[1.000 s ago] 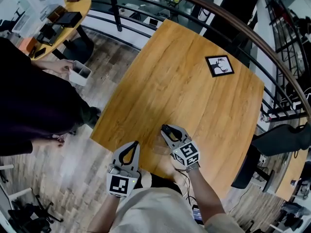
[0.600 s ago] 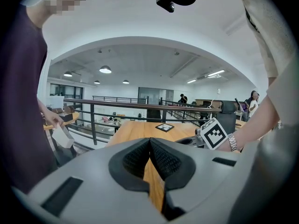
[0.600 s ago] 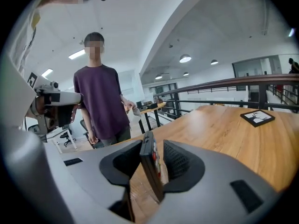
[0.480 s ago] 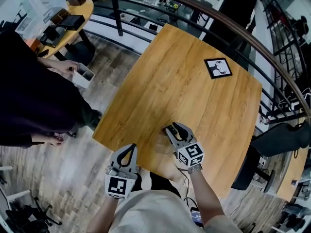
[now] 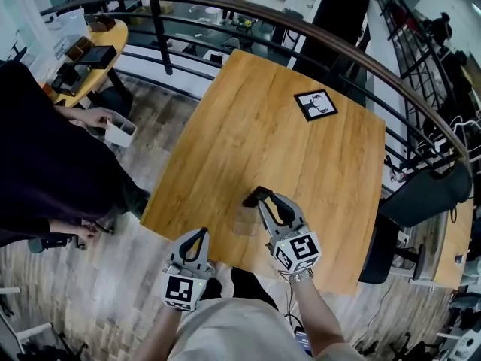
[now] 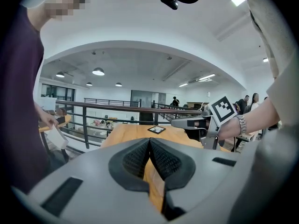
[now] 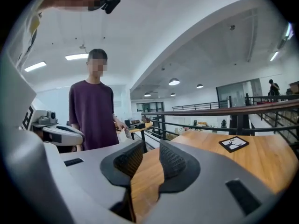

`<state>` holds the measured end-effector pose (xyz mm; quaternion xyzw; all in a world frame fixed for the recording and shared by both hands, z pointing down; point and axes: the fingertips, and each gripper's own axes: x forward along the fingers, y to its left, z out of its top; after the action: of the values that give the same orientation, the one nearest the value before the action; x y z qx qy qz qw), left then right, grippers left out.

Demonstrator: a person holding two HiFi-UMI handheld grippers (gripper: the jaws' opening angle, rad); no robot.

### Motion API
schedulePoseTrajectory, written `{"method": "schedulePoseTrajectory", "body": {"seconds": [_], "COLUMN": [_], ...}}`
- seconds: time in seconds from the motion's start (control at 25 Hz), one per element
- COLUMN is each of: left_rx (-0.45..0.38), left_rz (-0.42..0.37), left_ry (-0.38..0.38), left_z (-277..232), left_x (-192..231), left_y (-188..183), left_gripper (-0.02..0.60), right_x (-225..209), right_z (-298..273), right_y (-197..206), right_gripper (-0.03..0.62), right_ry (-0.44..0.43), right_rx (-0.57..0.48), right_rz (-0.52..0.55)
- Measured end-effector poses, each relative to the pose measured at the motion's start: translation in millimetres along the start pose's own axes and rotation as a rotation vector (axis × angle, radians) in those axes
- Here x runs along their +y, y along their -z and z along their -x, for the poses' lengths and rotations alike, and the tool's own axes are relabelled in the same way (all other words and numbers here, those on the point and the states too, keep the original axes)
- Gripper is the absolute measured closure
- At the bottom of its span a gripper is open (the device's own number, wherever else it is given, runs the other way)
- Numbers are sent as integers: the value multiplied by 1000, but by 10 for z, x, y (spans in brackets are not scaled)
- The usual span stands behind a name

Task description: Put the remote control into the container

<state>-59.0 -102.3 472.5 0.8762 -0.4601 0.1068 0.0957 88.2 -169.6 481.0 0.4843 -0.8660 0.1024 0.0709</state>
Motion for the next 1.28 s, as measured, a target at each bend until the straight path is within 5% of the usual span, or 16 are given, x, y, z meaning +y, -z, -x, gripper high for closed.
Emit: {"method": "schedulePoseTrajectory", "body": {"seconds": [0.2, 0.4, 0.68, 0.84, 1.28], "left_rx": [-9, -98, -102, -150, -134], "left_rz": [-33, -3, -63, -30, -64], "left_ry": [63, 91, 107, 79, 94], "left_z": [88, 189, 446, 673, 855], "left_x": [-104, -182, -151, -102, -190], "left_y": [-113, -287, -520, -523, -488], "left_gripper": [569, 569, 569, 569, 569], "right_x": [264, 764, 1161, 1341, 1548], "right_z": [404, 711, 936, 1029, 1200], "right_y": [-132, -298, -400, -428, -615], "right_gripper": [574, 577, 577, 577, 577], "right_ry": [80, 63, 150, 161, 171], "right_rx": [-32, -66, -116, -137, -182], "right_rz": [11, -23, -104, -103, -80]}}
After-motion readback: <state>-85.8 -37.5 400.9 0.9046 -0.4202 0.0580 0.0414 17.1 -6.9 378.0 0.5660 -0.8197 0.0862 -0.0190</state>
